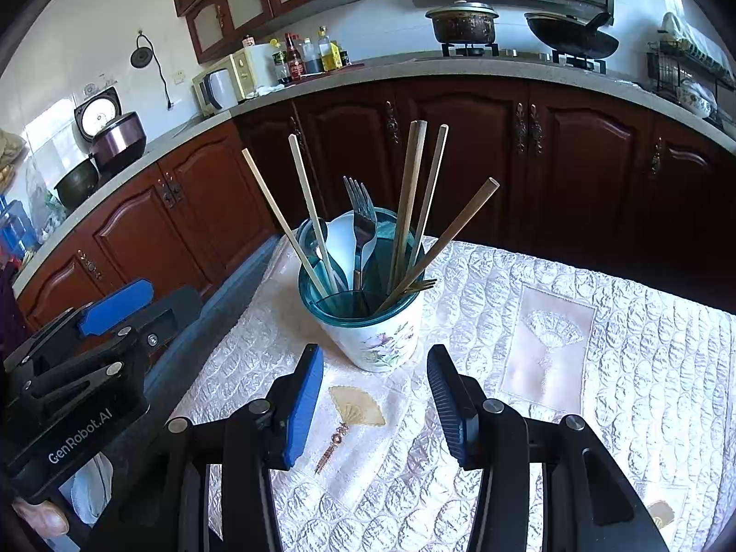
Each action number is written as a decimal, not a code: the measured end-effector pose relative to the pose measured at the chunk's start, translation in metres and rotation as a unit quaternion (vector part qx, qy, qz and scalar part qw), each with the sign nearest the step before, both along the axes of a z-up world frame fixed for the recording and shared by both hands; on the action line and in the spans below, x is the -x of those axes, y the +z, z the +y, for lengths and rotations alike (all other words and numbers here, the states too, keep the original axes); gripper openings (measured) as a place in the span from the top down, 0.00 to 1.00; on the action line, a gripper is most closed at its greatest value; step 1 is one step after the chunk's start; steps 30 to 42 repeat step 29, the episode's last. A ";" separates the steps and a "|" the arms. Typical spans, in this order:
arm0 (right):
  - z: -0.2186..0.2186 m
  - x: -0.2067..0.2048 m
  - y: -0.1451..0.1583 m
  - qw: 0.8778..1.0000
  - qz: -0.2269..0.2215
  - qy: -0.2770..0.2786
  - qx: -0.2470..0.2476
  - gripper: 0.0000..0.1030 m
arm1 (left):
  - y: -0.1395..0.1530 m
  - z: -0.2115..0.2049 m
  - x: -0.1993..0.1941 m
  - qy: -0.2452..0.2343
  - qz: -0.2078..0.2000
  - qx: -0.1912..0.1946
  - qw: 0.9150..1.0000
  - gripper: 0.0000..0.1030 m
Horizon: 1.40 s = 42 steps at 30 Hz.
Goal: Organize utensils
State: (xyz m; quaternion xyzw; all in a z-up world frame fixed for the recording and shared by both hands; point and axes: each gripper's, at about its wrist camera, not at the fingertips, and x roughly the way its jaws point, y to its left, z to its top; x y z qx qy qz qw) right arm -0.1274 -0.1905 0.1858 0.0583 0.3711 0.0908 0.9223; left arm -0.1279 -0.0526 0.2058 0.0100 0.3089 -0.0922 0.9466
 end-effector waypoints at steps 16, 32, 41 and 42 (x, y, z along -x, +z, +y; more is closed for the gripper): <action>0.002 -0.006 -0.004 1.000 0.007 0.008 0.004 0.56 | 0.000 -0.002 -0.001 0.000 0.000 -0.001 1.000 0.45; -0.012 -0.011 -0.018 1.000 0.020 -0.003 -0.002 0.56 | -0.007 -0.003 -0.008 -0.005 -0.007 -0.008 1.000 0.45; -0.012 -0.011 -0.018 1.000 0.020 -0.003 -0.002 0.56 | -0.007 -0.003 -0.008 -0.005 -0.007 -0.008 1.000 0.45; -0.012 -0.011 -0.018 1.000 0.020 -0.003 -0.002 0.56 | -0.007 -0.003 -0.008 -0.005 -0.007 -0.008 1.000 0.45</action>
